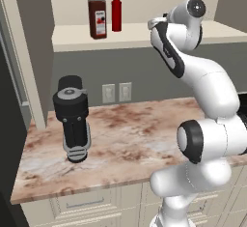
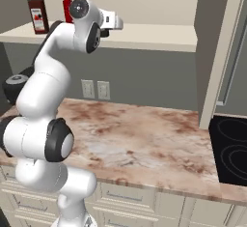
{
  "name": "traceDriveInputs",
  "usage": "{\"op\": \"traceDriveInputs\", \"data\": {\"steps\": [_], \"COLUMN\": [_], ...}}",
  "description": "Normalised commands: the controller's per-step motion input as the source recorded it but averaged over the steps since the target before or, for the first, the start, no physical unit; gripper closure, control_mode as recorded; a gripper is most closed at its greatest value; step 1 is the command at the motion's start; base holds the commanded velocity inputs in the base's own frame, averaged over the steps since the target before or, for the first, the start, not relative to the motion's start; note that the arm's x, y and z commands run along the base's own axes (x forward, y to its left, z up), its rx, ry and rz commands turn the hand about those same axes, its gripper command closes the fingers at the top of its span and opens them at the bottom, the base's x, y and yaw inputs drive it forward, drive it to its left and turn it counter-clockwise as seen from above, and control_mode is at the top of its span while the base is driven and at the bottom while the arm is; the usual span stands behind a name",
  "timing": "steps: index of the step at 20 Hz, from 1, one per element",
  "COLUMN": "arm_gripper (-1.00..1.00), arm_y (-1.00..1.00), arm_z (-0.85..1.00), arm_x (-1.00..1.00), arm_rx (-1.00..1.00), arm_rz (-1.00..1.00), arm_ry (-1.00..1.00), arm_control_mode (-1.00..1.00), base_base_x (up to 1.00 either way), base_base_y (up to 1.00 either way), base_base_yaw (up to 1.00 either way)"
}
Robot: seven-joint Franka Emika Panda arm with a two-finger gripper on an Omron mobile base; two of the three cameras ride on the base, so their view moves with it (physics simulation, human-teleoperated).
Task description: Collect the paprika, ketchup, and shaker from the cabinet and place them next to the stove.
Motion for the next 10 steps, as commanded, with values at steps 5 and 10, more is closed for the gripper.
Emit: {"op": "traceDriveInputs", "data": {"steps": [5,10], "arm_gripper": [1.0,1.0], "arm_y": [-0.01,0.0], "arm_z": [-0.18,-0.1], "arm_x": [0.02,-0.58], "arm_rx": [0.0,0.0], "arm_rz": [0.01,0.0], "arm_ry": [0.04,-0.05], "arm_control_mode": [-1.0,-1.0], "base_base_x": [0.0,0.0], "base_base_y": [0.0,0.0], "base_base_yaw": [0.0,0.0]}}
